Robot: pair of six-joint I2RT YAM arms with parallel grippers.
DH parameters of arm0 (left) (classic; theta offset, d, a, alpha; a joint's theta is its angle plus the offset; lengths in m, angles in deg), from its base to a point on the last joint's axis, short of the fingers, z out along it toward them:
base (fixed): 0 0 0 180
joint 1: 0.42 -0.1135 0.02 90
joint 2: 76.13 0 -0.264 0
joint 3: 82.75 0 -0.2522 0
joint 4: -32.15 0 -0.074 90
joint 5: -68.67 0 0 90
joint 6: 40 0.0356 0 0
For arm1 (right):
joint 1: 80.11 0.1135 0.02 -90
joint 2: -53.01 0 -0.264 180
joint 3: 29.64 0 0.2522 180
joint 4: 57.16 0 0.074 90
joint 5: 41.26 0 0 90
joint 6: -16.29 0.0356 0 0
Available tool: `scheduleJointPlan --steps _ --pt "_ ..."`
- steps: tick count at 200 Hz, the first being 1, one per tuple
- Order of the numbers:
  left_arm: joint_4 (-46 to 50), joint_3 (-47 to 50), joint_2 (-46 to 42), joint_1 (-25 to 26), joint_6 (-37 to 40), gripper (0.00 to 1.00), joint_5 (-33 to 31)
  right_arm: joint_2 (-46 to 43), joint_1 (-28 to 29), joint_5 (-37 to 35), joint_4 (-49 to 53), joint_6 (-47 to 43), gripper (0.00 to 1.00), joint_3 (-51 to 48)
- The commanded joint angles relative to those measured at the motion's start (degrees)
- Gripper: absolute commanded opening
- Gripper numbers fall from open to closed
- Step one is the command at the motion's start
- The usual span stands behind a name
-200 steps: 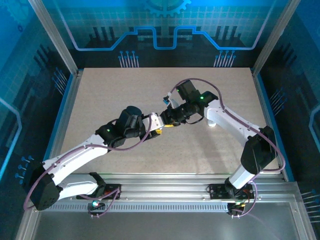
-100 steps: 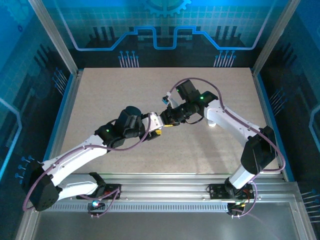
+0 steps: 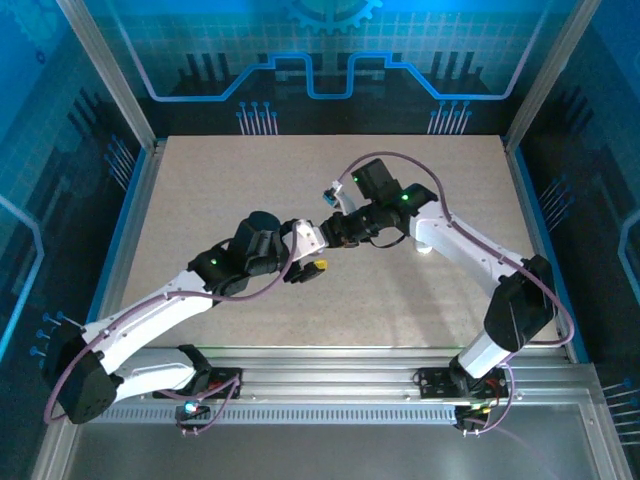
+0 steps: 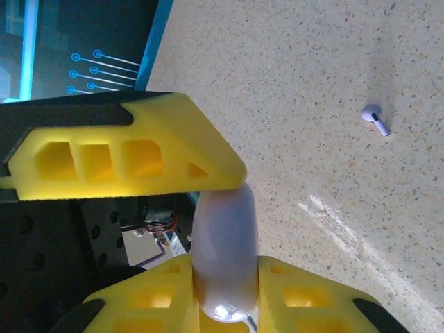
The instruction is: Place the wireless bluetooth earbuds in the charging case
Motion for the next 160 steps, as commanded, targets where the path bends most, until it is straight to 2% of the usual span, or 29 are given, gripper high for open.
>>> scheduleJointPlan --steps 1,37,73,160 --pt "-0.14 0.52 -2.34 -1.62 -3.42 0.76 1.05 -1.89 -0.06 -1.14 -1.44 -1.57 0.23 -1.14" --pt "0.22 1.41 -4.75 -6.23 -7.8 0.76 5.29 -3.25 -0.96 -2.56 -2.77 -2.76 0.23 -2.0" --pt "1.55 1.43 -6.33 -11.31 -11.86 0.74 12.64 -4.79 -1.41 -4.02 -3.23 -6.4 0.23 -3.08" --pt "5.16 0.59 -6.79 -16.42 -18.64 0.71 22.29 -7.04 -1.83 -3.78 -4.67 -16.57 0.23 -4.11"
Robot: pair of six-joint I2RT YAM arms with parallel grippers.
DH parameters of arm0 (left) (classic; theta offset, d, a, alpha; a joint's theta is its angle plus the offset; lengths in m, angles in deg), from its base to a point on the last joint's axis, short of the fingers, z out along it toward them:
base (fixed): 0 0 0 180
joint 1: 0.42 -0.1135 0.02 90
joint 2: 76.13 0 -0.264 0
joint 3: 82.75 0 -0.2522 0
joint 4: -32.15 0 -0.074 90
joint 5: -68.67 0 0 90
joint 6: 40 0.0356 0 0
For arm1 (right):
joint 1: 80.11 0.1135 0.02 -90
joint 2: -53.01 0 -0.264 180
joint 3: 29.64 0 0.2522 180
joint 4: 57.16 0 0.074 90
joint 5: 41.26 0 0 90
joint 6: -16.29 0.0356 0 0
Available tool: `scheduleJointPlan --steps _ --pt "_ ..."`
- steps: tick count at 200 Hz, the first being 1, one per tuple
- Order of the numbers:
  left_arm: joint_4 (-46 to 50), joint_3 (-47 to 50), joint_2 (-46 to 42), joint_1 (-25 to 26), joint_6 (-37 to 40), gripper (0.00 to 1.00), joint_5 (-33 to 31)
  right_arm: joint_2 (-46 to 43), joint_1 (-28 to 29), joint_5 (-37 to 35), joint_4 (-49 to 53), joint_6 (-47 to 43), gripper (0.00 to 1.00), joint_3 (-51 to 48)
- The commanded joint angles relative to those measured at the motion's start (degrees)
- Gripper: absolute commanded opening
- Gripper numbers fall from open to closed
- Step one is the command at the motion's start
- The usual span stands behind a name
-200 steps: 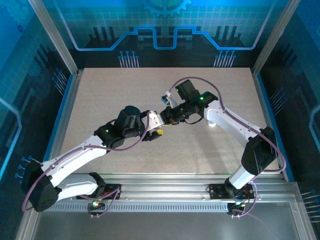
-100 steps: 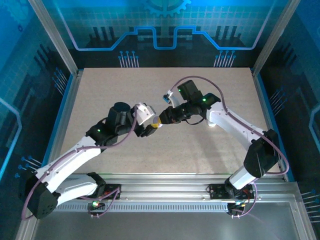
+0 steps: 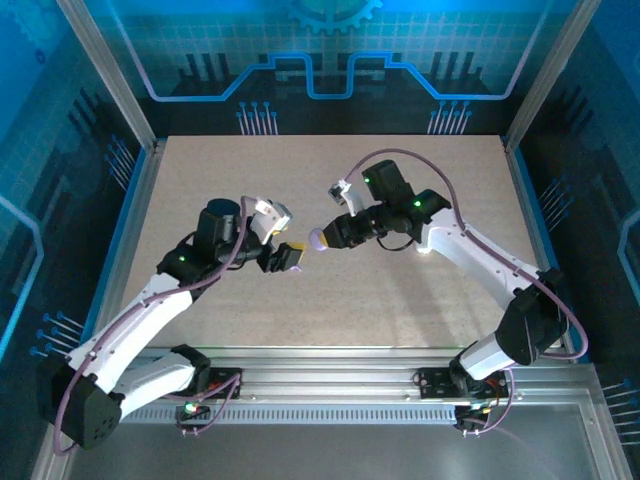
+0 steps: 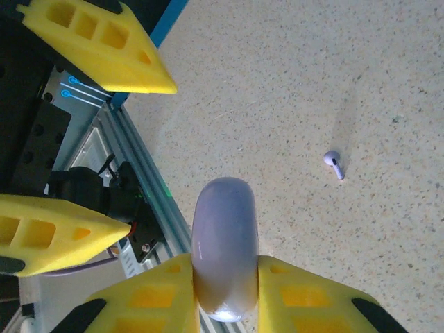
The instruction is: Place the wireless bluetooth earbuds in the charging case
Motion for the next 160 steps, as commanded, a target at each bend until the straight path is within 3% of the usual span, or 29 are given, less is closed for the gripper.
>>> scheduleJointPlan --steps 1,160 --pt "1.7 -0.13 -0.8 -1.6 -3.66 0.71 5.17 -1.9 -0.65 0.14 -0.61 -5.47 0.22 -0.24" --pt "6.09 -1.17 -1.94 -8.88 -7.98 0.69 16.2 -1.46 -4.18 0.29 6.18 -24.76 0.22 6.01"
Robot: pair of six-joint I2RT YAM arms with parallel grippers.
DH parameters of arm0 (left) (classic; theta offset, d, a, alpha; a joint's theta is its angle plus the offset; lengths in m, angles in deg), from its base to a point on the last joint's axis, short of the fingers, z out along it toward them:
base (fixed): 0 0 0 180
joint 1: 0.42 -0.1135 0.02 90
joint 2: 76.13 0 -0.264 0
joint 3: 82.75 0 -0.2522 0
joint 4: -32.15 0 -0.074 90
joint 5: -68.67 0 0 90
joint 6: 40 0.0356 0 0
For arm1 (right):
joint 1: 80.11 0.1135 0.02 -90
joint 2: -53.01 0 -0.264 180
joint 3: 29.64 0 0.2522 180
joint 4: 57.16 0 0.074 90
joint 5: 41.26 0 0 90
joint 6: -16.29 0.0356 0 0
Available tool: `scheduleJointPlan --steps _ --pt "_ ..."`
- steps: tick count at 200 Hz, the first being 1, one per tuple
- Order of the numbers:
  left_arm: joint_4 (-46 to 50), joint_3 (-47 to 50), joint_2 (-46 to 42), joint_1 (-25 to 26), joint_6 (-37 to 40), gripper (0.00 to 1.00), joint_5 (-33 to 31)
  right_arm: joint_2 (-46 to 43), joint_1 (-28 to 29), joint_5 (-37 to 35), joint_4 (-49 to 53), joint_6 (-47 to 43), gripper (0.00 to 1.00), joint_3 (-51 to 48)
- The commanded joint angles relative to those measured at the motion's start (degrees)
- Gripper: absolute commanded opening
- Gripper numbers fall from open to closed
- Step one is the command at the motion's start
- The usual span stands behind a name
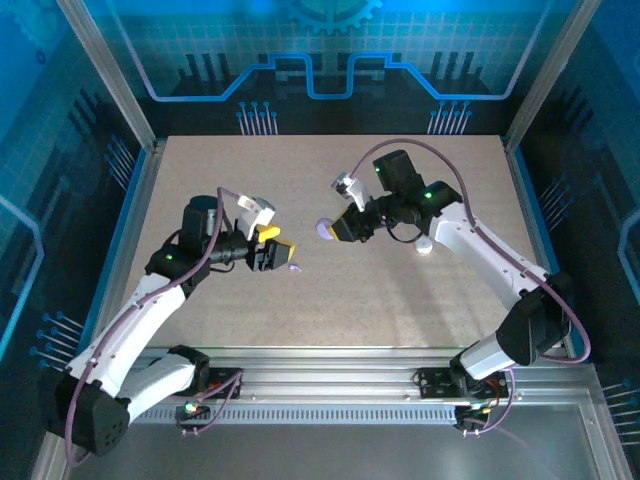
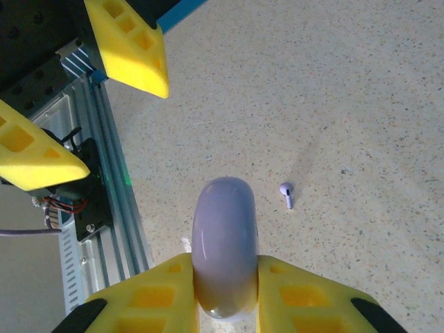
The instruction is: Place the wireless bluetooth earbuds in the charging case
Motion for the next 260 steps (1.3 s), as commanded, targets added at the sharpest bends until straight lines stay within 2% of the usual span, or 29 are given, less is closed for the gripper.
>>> scheduleJointPlan --steps 1,54,110,201,260 --pt "2.13 -1.16 -0.54 -1.21 -1.12 0.69 4.8 -1.2 -0.87 0.28 2.24 -5.14 0.22 2.47" --pt "3.48 -1.53 -1.39 -2.59 0.77 0.69 7.94 -1.68 -1.39 1.26 5.15 -12.61 0.21 4.27" --pt "2.66 0.04 -3.61 -3.0 6.02 0.7 14.82 -2.58 -1.39 1.46 7.98 -19.38 0.21 5.16" --pt "9.6 0.32 -8.85 -2.69 21.8 0.66 19.44 -2.44 0.13 0.87 13.36 -32.66 0.2 7.23" --pt "13.54 0.05 -9.87 -1.0 28.69 0.65 19.17 -0.47 3.15 -1.35 15.06 -39.45 0.2 9.56"
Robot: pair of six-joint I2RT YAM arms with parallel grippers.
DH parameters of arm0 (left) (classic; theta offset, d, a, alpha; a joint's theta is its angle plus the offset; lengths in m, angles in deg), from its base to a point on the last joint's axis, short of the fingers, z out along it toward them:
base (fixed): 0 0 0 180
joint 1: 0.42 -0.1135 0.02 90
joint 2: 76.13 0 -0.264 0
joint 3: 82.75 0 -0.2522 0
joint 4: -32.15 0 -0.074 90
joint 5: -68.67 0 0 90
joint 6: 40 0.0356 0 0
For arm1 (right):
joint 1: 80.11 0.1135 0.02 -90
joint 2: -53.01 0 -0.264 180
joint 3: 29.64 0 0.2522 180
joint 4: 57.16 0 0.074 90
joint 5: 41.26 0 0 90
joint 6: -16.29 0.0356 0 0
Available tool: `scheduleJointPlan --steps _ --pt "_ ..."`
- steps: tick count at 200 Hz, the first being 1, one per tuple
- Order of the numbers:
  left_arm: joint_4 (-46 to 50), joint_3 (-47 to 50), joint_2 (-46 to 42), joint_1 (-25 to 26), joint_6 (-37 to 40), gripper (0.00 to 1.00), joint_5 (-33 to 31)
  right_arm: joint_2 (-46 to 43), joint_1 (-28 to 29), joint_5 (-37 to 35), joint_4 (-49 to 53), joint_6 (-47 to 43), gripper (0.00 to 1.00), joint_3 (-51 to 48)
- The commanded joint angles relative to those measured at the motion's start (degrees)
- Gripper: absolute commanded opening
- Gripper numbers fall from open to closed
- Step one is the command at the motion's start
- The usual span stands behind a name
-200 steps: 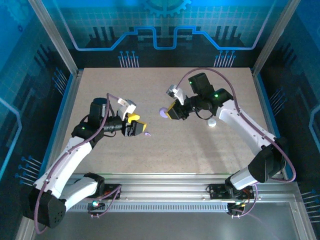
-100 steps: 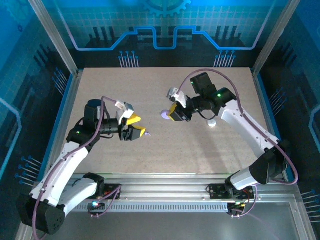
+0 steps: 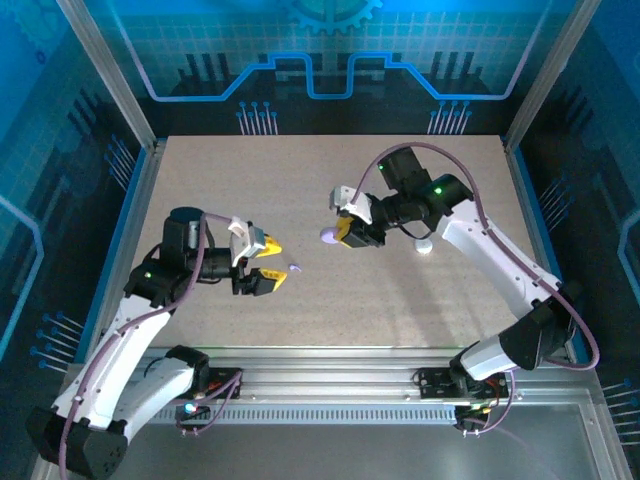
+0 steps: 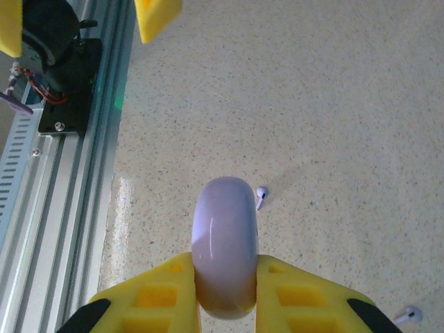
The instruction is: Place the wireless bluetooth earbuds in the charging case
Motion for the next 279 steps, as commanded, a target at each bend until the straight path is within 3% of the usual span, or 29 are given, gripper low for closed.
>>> scheduleJointPlan --steps 1,82,154,279 --pt "3.15 0.08 -0.96 0.85 5.45 0.65 2.08 1.04 1.57 -0.75 2.21 -4.47 0.2 2.87" --pt "0.34 1.87 -1.39 2.86 6.29 0.64 0.36 3.05 4.79 2.13 3.98 -9.78 0.19 5.06" --pt "-2.72 3.17 -1.54 3.39 6.89 0.64 -2.66 4.76 12.41 -0.42 4.39 -10.33 0.19 6.81" --pt "-4.67 3.46 -1.42 5.61 7.52 0.61 -6.81 8.8 17.36 -3.58 8.34 -10.77 0.19 12.32"
